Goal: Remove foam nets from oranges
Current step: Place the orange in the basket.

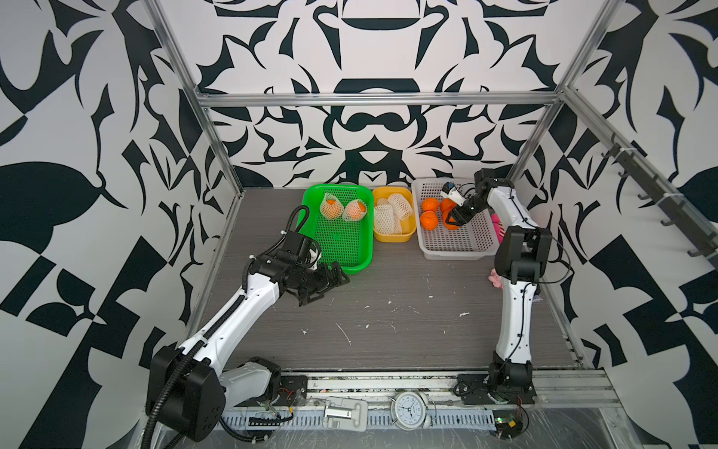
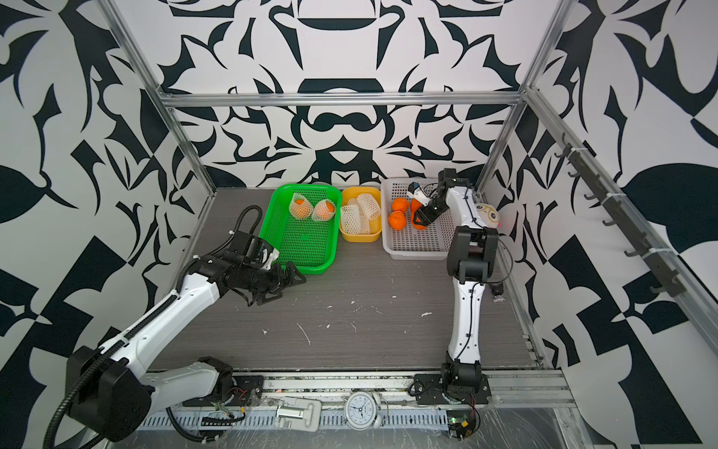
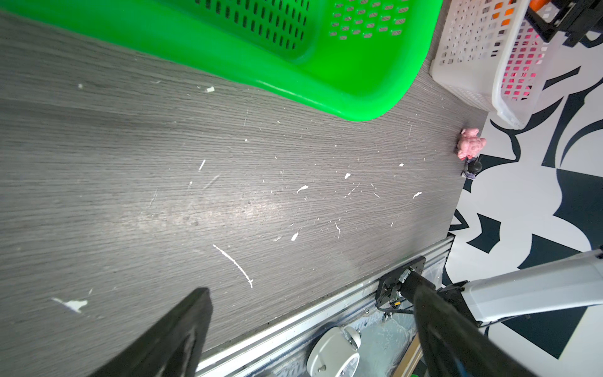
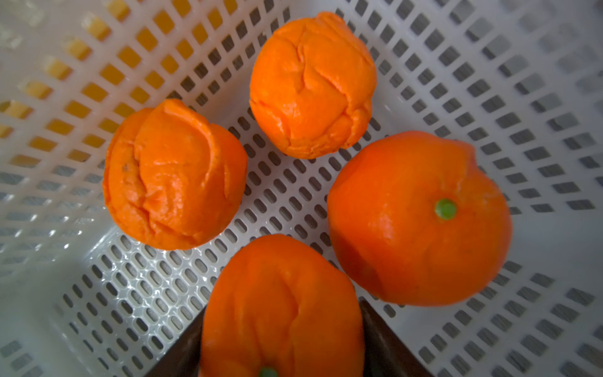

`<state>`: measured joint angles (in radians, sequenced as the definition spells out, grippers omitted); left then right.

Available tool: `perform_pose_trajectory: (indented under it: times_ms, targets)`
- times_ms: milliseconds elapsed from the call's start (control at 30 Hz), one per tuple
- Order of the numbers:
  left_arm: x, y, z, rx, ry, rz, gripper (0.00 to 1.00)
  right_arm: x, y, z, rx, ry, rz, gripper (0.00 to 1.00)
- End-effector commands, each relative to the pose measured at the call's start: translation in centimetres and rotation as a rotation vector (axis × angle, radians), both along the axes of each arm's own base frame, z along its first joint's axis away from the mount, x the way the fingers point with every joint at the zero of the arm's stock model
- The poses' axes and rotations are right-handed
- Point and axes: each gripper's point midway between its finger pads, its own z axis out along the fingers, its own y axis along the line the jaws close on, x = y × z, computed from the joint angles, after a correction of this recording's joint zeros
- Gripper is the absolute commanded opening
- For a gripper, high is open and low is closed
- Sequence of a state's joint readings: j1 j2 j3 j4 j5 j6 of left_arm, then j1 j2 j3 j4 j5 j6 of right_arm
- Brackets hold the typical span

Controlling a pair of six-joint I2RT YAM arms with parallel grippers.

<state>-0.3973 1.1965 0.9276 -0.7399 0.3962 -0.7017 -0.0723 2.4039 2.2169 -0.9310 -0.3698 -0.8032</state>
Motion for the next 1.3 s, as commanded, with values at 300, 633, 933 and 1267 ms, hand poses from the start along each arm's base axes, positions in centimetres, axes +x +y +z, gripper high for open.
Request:
perform_pose_trajectory:
  times_ms: [300,633,933,1267]
  targets:
    - [0.4,0.1,0.4,0.003,-0.004,0.006,0.99,0.4,0.2,1.7,0.003,-0.063,-0.013,0.76]
    - [0.5,0.1,0.1,0.002,-0.009,0.013,1.00,0.3,0.1,5.0,-0.008,-0.134,-0.015,0.84]
    - [1.4,0.2,0.6,0.022,-0.047,0.014,0.99,-1.6,1.4,9.5,0.028,-0.248,-0.063,0.84]
    - [6.5,3.2,2.8,0.263,-0.182,0.053,0.99,-8.3,8.4,12.9,0.143,-0.652,-0.212,0.94]
